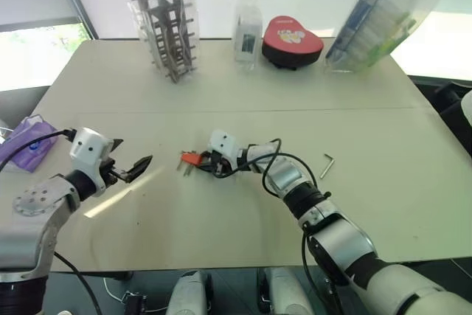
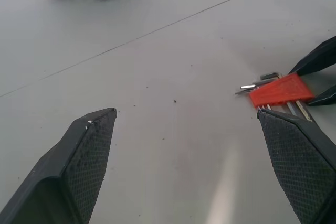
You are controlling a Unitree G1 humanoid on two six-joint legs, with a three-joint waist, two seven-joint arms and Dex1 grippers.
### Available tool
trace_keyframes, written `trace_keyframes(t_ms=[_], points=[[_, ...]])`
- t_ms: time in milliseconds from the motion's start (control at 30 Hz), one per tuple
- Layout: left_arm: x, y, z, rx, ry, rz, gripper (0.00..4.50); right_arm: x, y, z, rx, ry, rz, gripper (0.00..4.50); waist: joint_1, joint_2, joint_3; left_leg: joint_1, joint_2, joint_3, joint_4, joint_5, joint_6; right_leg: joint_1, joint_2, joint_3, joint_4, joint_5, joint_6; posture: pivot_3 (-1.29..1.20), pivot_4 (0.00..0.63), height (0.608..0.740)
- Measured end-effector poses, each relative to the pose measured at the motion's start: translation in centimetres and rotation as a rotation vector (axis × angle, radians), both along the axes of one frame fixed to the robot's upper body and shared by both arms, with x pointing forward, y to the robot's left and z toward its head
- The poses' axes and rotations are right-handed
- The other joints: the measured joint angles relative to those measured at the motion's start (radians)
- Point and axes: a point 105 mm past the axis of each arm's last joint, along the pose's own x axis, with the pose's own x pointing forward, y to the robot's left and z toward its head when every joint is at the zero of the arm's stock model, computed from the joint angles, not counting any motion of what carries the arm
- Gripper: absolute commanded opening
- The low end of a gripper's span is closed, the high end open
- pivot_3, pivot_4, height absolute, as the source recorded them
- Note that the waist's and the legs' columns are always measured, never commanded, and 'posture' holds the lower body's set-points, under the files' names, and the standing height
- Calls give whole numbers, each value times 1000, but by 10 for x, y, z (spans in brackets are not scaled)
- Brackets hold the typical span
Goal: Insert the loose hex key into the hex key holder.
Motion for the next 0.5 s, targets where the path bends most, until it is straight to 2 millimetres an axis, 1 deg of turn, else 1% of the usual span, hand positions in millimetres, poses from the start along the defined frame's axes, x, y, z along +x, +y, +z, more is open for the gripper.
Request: trace_keyframes(t_ms=[33, 100, 133, 233, 333, 400, 500], points=[[0, -1, 0, -2, -1, -3, 4500, 0, -1, 2, -4, -36, 3, 991, 2, 0, 0, 0, 0, 0, 0, 0, 0, 0, 0, 0, 0, 0, 0, 0, 150, 740], [4, -5, 4, -6, -15, -19, 4500, 0, -12, 4, -24, -146, 4, 991, 12, 0, 0, -2, -1, 0, 0, 0, 0, -1, -1, 0, 0, 0, 0, 0, 150, 740], [6, -9, 7, -8, -24, -35, 4500, 0, -23, 7, -37, -231, 1, 991, 22, 0, 0, -3, -1, 0, 0, 0, 0, -1, -1, 0, -1, 0, 0, 0, 150, 740], [12, -17, 13, -31, -36, -71, 4500, -2, -41, 17, -85, -412, 8, 991, 28, -1, 1, -4, -2, 1, 1, 1, -1, -2, -1, 0, -2, 0, 0, 0, 150, 740], [18, -36, 27, -111, -49, -169, 4500, -4, -59, 43, -149, -674, 35, 991, 25, -1, 1, -5, -2, 3, 1, 1, -2, -4, -1, 0, -2, 0, 0, 0, 150, 740], [22, -58, 42, -192, -55, -286, 4500, -6, -74, 67, -195, -879, 56, 991, 29, -1, 2, -6, -2, 2, 1, 1, -2, -4, -1, 0, -2, 0, 1, 0, 150, 740], [23, -82, 63, -264, -62, -429, 4500, -10, -87, 105, -199, -1114, 64, 991, 21, -3, 3, -5, -1, 3, 0, 1, -3, -4, 0, 0, -2, 0, 1, 0, 150, 740]])
